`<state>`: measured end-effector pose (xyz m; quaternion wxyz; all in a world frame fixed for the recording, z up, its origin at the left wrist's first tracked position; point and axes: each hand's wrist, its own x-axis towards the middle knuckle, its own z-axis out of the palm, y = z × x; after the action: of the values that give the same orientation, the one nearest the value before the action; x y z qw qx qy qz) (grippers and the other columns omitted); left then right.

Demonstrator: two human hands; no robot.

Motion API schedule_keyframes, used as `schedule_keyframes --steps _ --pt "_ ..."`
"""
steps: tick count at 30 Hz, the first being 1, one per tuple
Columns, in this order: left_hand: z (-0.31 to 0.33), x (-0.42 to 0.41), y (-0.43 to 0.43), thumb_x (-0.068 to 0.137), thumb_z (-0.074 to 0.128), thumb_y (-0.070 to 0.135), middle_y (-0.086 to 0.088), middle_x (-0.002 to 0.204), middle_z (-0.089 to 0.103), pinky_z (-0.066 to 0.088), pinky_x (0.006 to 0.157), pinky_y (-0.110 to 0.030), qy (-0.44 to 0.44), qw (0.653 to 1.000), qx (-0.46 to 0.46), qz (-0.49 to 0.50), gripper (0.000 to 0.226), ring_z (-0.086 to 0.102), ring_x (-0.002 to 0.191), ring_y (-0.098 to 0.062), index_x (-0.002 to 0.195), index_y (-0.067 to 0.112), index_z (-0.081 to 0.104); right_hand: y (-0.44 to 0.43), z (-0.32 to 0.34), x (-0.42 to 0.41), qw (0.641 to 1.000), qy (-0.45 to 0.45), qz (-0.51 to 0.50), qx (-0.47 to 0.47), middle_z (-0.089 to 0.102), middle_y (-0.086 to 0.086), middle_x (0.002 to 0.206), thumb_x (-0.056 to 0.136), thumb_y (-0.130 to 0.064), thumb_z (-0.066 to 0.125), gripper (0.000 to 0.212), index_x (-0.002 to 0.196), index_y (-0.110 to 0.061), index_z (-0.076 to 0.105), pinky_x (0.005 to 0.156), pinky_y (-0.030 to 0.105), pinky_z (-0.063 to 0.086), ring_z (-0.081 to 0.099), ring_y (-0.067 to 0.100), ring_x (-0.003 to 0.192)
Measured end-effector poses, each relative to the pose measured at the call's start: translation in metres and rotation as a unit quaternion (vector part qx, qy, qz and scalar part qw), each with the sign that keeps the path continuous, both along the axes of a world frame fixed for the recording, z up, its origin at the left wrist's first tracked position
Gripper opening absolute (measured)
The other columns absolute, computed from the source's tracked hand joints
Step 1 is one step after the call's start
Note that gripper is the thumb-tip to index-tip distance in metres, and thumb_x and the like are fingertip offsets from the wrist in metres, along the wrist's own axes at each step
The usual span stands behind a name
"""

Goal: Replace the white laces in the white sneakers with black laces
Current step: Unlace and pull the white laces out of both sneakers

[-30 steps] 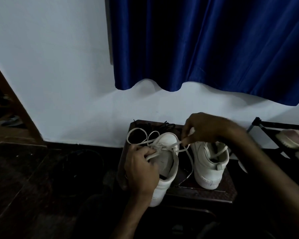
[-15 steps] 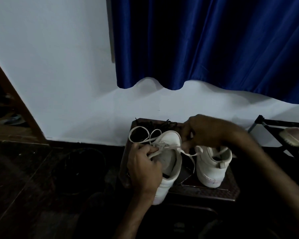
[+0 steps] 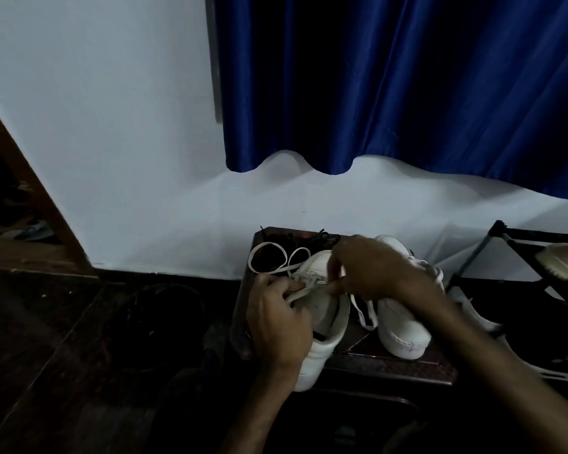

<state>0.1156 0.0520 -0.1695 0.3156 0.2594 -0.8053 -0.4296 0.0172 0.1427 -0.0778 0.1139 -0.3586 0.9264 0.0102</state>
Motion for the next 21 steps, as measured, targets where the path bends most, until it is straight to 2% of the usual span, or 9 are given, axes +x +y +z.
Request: schedule_keyframes --steps 2,4,6,9,11,13,14,17,21 --pt "0.001 0.000 0.000 0.069 0.062 -0.007 0.013 0.094 0.052 0.031 0.066 0.006 0.002 1.000 0.001 0.001 0.026 0.043 0.068 0.004 0.083 0.011 0.074 0.017 0.027 -0.004 0.998 -0.061 -0.007 0.013 0.071 -0.007 0.084 0.078 -0.039 0.077 0.009 0.076 -0.031 0.073 0.077 0.033 0.054 0.066 0.012 0.083" --pt "0.001 -0.001 0.000 0.068 0.062 -0.006 0.014 0.093 0.051 0.031 0.066 0.007 0.000 1.000 0.002 0.008 0.026 0.043 0.069 0.003 0.082 0.012 0.075 0.027 0.044 -0.007 0.996 -0.091 -0.022 0.017 0.071 -0.009 0.083 0.075 -0.039 0.079 0.011 0.071 -0.033 0.072 0.078 0.032 0.054 0.065 0.009 0.083" --pt "0.001 -0.001 0.002 0.068 0.062 -0.005 0.015 0.092 0.049 0.030 0.065 0.007 -0.002 1.000 0.001 0.010 0.026 0.043 0.074 0.001 0.082 0.012 0.075 0.027 0.043 -0.009 0.996 -0.085 -0.023 0.032 0.070 -0.013 0.085 0.076 -0.041 0.078 0.010 0.079 -0.032 0.075 0.082 0.033 0.054 0.064 0.009 0.087" --pt "0.002 -0.001 0.003 0.070 0.065 -0.002 0.016 0.092 0.048 0.031 0.066 0.005 0.004 1.000 -0.004 0.006 0.021 0.041 0.077 0.002 0.082 0.013 0.075 0.009 0.023 -0.005 0.997 -0.066 -0.004 0.036 0.069 -0.011 0.096 0.080 -0.046 0.074 0.026 0.098 -0.026 0.074 0.088 0.035 0.053 0.063 0.011 0.096" --pt "0.002 -0.001 0.003 0.071 0.067 0.000 0.016 0.092 0.048 0.030 0.067 0.005 0.009 1.000 -0.003 0.006 0.019 0.040 0.078 0.003 0.083 0.013 0.075 -0.006 0.006 -0.003 0.998 -0.050 0.009 0.038 0.069 -0.004 0.093 0.079 -0.047 0.073 0.032 0.093 -0.019 0.073 0.086 0.039 0.054 0.064 0.016 0.093" --pt "0.001 -0.002 0.002 0.071 0.065 -0.002 0.015 0.094 0.048 0.029 0.068 0.002 0.004 1.000 0.003 0.005 0.022 0.043 0.081 0.001 0.085 0.012 0.075 -0.018 -0.010 -0.001 0.998 -0.035 0.017 0.056 0.062 -0.002 0.076 0.080 -0.041 0.072 0.027 0.079 -0.014 0.067 0.079 0.037 0.056 0.064 0.020 0.084" --pt "0.000 -0.001 0.002 0.071 0.064 -0.002 0.014 0.094 0.049 0.030 0.069 -0.001 0.000 1.000 0.006 0.005 0.023 0.047 0.082 -0.003 0.085 0.012 0.075 -0.021 -0.017 0.000 0.998 -0.021 0.016 0.053 0.060 -0.002 0.074 0.082 -0.036 0.071 0.022 0.079 -0.015 0.066 0.076 0.035 0.055 0.064 0.021 0.083" --pt "-0.002 -0.001 0.002 0.067 0.063 -0.005 0.012 0.094 0.052 0.032 0.068 -0.001 0.004 1.000 0.003 0.005 0.024 0.051 0.081 -0.007 0.080 0.012 0.074 -0.006 -0.009 0.004 0.999 0.017 0.020 0.019 0.069 -0.003 0.088 0.082 -0.035 0.070 0.016 0.089 -0.022 0.076 0.079 0.033 0.054 0.066 0.016 0.092" --pt "-0.003 -0.002 0.000 0.066 0.060 -0.006 0.015 0.095 0.052 0.030 0.069 0.006 0.000 1.000 0.000 0.009 0.030 0.044 0.080 0.002 0.084 0.014 0.074 0.038 0.047 0.003 0.992 -0.120 0.025 0.020 0.068 -0.018 0.087 0.082 -0.039 0.073 0.008 0.075 -0.039 0.075 0.068 0.015 0.041 0.058 -0.005 0.078"
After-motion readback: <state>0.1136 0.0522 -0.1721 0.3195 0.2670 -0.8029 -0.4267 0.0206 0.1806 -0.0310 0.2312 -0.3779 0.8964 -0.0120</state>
